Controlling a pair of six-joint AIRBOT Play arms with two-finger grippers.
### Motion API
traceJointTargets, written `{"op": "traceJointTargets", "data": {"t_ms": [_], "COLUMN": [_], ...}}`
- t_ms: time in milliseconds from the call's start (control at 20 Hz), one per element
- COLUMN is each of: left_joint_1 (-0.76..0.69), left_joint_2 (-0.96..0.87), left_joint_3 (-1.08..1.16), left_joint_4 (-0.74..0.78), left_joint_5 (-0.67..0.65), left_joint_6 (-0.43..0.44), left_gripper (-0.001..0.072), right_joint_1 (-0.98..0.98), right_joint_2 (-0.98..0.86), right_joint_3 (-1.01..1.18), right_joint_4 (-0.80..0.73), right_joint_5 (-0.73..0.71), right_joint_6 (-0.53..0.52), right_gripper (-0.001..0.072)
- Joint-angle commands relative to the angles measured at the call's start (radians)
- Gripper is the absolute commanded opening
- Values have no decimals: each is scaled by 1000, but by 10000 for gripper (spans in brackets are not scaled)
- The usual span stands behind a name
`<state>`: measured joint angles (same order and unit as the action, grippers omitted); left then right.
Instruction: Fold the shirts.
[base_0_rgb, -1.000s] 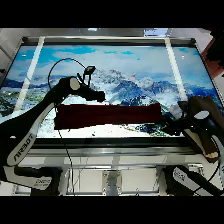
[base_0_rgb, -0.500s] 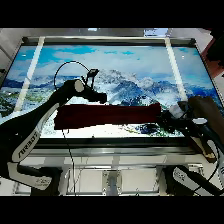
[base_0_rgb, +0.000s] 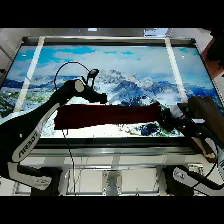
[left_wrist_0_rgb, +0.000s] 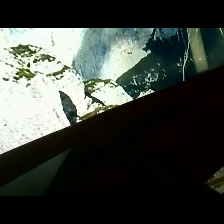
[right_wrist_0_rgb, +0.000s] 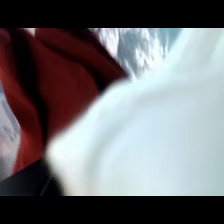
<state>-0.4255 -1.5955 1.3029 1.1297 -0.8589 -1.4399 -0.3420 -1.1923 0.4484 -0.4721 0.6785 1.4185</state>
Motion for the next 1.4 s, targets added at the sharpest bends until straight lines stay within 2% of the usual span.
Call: {"op": "traceJointTargets", "data": {"t_ms": [0,50,150,250,450,900,950,1050,1100,1150,1250,1350], "left_joint_1": [-6,-13,-28,-49,-101,-110,-110,-110,-110,-110,-110,-111], "left_joint_2": [-3,-5,-13,-28,-75,-97,-97,-97,-97,-97,-97,-97], "left_joint_3": [1,0,0,0,1,1,1,1,1,1,1,0], "left_joint_4": [-14,-15,-27,-37,-38,-60,-60,-60,-60,-60,-61,-61], "left_joint_5": [-29,-37,-41,-40,-38,-21,-21,-22,-24,-27,-43,-74], "left_joint_6": [0,0,0,1,0,-3,-1,-2,-4,-3,-3,-3], "left_gripper": [441,348,333,216,215,216,216,213,156,47,20,19], "right_joint_1": [0,0,1,1,5,97,100,106,111,111,109,109], "right_joint_2": [-5,-5,-5,-5,-5,-28,-41,-74,-81,-80,-76,-44], "right_joint_3": [0,0,0,0,0,34,48,78,83,84,84,84], "right_joint_4": [69,70,69,71,119,124,124,115,113,115,121,121], "right_joint_5": [-96,-106,-119,-136,-134,-209,-196,-166,-163,-166,-158,-138], "right_joint_6": [-3,-3,-5,-5,-83,-105,-107,-108,-108,-108,-109,-174], "right_gripper": [522,520,511,500,500,471,453,271,203,58,29,29]}}
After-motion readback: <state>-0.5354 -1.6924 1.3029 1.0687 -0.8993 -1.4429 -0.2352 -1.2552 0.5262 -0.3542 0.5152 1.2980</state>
